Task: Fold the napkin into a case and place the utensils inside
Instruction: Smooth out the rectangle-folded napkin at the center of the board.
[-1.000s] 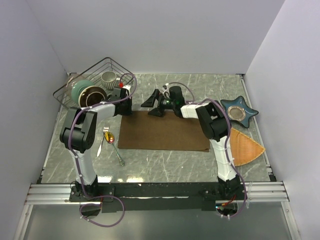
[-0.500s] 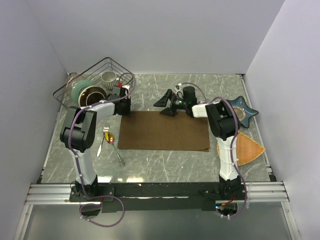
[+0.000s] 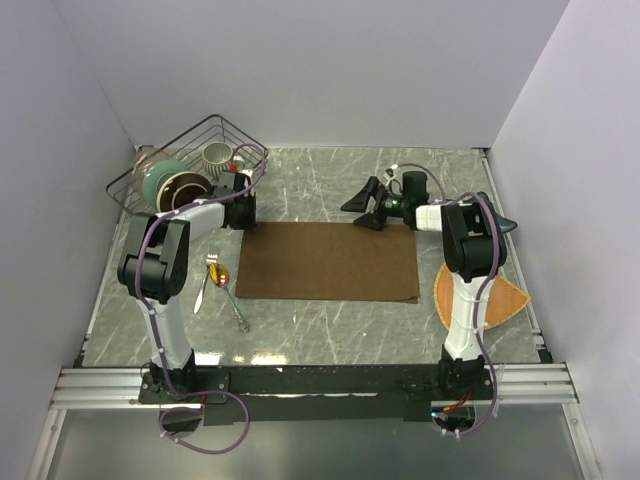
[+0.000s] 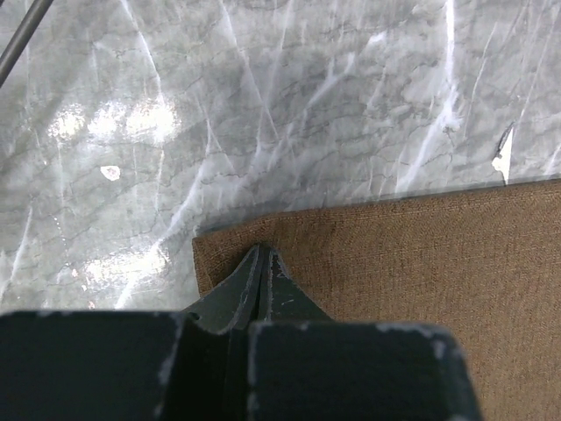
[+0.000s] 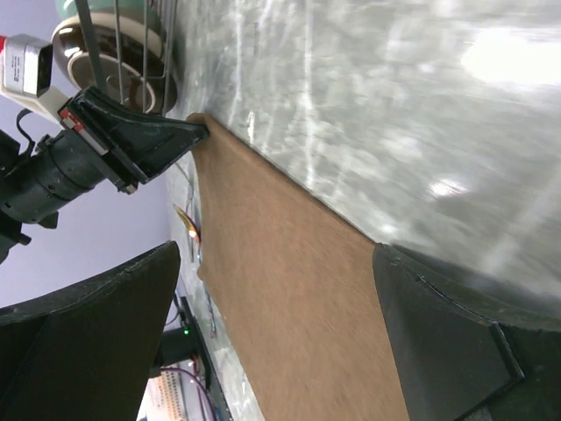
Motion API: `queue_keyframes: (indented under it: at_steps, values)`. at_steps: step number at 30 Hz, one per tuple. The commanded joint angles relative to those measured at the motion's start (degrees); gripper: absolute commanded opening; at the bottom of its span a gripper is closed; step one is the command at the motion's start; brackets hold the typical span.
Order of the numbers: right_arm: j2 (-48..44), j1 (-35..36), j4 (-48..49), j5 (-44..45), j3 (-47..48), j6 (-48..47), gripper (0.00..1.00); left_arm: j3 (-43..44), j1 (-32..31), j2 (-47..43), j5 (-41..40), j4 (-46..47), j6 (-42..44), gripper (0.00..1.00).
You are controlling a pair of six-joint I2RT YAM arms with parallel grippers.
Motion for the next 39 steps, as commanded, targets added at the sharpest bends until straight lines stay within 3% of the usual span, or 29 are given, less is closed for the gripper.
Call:
queue_keyframes:
  at_steps: [1, 7, 18, 35, 39]
  values:
    - [-1.8, -1.9, -10.0, 4.7, -0.8, -8.2, 1.0, 1.3, 1.1, 1.9, -3.1, -4.7, 0.9, 0.01]
    - [-3.1, -2.7, -22.3, 8.7, 2.8, -15.2, 1.0, 2.1, 1.1, 2.3, -3.1, -4.8, 0.8, 0.01]
    - [-6.0, -7.0, -32.8, 11.8, 2.2, -22.4, 1.0, 1.6, 1.2, 2.0, -3.1, -4.5, 0.9, 0.01]
    - [-8.5, -8.6, -42.2, 23.5, 7.3, -24.3, 1.0, 2.0, 1.2, 2.0, -2.7, -4.4, 0.7, 0.01]
    - [-8.1, -8.6, -45.2, 27.7, 9.1, -22.8, 0.95, 2.1, 1.2, 2.0, -2.5, -4.4, 0.7, 0.01]
